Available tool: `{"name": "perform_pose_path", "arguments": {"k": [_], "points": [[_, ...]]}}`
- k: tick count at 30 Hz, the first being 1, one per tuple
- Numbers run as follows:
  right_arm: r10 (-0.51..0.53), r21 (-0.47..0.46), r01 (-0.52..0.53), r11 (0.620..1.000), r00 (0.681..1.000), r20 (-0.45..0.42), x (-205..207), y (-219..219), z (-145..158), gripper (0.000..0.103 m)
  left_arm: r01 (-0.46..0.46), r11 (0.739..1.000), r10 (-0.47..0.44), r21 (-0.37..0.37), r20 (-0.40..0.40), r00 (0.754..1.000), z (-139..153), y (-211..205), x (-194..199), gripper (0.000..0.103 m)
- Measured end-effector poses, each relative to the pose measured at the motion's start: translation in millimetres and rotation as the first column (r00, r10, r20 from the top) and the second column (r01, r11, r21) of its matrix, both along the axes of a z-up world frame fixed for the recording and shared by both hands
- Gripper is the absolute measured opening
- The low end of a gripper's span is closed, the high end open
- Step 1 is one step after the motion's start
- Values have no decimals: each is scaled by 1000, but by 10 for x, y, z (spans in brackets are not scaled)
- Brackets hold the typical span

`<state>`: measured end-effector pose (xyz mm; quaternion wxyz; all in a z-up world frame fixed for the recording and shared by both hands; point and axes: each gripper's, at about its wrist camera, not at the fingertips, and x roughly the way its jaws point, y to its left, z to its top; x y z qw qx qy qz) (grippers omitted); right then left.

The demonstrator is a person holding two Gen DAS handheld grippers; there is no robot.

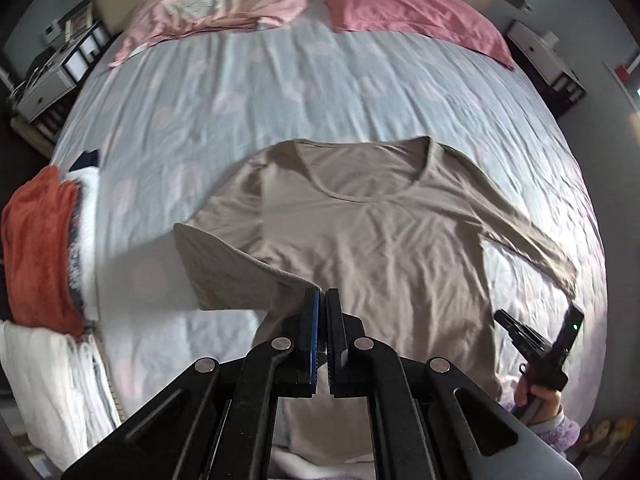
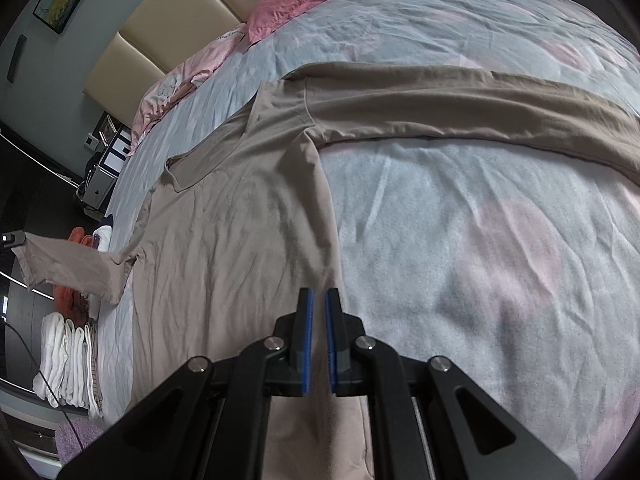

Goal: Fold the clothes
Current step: 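Grasp the other sleeve with the left tool and fold it across the shirt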

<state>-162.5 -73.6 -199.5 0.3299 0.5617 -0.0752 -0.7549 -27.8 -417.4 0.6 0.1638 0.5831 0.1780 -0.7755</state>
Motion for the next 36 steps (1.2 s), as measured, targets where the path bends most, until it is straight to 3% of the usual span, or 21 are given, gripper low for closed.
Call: {"name": "perform_pose_path", "arguments": {"k": [6, 13, 21, 27, 30, 36], "points": [[77, -5, -77, 997, 997, -17, 46, -166, 12, 8, 166, 985, -169, 45, 50, 984, -393, 822, -631, 3], [147, 22, -146, 989, 987, -62, 83, -337, 17, 8, 210, 972, -221, 105, 109, 969, -1040, 1330, -1177, 3], [149, 29, -148, 989, 987, -50, -14, -377, -71, 8, 249, 967, -254, 56, 119, 960, -1461, 1578, -1446, 5], [158, 31, -157, 987, 985, -62, -31, -402, -73, 8, 216, 973, -221, 81, 65, 973, -1471, 1541, -1476, 26], [150, 23, -149, 989, 986, -66, -47, -385, -59, 8, 213, 975, -215, 58, 27, 976, -1371, 1547, -1430, 27], [115, 38, -111, 993, 987, -111, -55, -353, 15, 8, 201, 977, -206, -73, -58, 977, -1115, 1482, -1096, 27]]}}
